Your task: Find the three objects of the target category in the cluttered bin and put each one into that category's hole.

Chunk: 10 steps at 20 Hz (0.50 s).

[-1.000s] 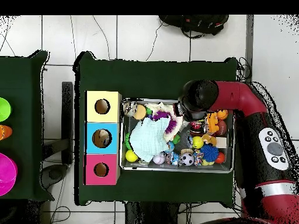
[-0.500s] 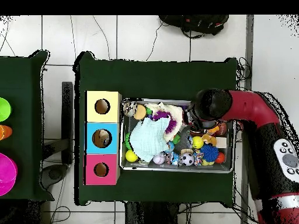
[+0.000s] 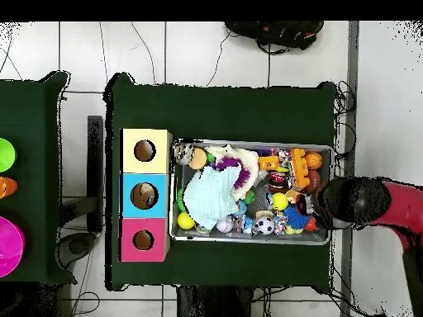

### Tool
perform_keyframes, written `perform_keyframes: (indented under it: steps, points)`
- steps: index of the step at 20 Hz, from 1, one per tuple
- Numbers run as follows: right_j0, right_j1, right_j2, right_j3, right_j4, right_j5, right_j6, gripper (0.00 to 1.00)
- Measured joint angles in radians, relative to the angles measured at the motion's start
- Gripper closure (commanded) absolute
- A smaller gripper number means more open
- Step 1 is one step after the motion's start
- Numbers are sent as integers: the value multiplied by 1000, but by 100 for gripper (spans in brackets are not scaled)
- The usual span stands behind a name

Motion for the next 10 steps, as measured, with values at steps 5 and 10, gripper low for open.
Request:
perform_keyframes:
  steps: [5, 10]
  points:
    - [-63, -53, 2, 108, 0, -99, 0, 0]
    - [-44, -71, 2, 167, 0, -138, 0, 0]
